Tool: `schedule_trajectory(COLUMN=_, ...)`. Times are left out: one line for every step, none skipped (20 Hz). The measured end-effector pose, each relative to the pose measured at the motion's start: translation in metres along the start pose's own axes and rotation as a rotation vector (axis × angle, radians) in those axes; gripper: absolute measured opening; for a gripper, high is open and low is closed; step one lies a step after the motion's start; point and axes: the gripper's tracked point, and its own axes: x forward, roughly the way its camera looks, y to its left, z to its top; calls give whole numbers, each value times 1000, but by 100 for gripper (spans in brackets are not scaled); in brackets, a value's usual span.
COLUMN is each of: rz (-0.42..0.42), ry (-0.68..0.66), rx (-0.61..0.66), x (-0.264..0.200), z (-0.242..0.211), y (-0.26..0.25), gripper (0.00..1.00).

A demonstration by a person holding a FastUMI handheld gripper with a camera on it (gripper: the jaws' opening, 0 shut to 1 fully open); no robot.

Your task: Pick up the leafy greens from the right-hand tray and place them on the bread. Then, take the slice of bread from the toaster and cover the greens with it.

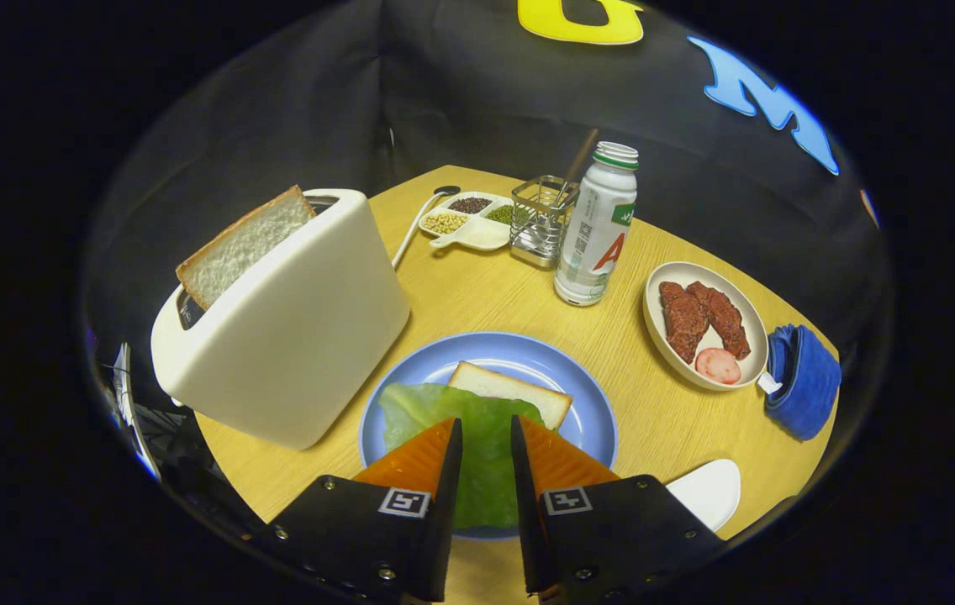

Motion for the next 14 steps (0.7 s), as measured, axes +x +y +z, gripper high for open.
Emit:
schedule_trajectory(rz=-10, ry=-19, rx=-4, x=-2, z=2, y=-1, gripper=35)
schedule_trajectory(rz=-17, ry=-43, rx=-7, x=-6, z=4, y=-1, gripper=35)
schedule_trajectory(rz=-18, ry=-71, rx=-2, x=-9, z=6, y=1, gripper=35)
schedule_trajectory(rz=-14, ry=-100, rx=9, x=-14, z=8, y=4, gripper=35)
schedule_trajectory(rz=-9, ry=-130, rx=21, x=-18, z=10, y=8, gripper=35)
schedule_trajectory(rz=-9, ry=-166, rx=35, x=-23, z=12, y=11, gripper=35)
schedule_trajectory(rz=-12, ry=-205, rx=41, x=-27, z=14, y=14, gripper=35)
schedule_trajectory(rz=-18, ry=-242, rx=44, x=-32, z=16, y=16, gripper=35)
schedule_trajectory(rz=-22, ry=-283, rx=58, x=-36, z=18, y=20, gripper=35)
schedule_trajectory(rz=-25, ry=-330, rx=75, x=-42, z=21, y=25, gripper=35)
schedule_trajectory(rz=-35, ry=-381, rx=81, x=-49, z=25, y=29, gripper=35)
schedule_trajectory(rz=-54, ry=-440, rx=88, x=-56, z=30, y=32, gripper=35)
schedule_trajectory(rz=-71, ry=-494, rx=84, x=-62, z=35, y=35, gripper=35)
schedule_trajectory(rz=-87, ry=-537, rx=75, x=-68, z=38, y=41, gripper=35)
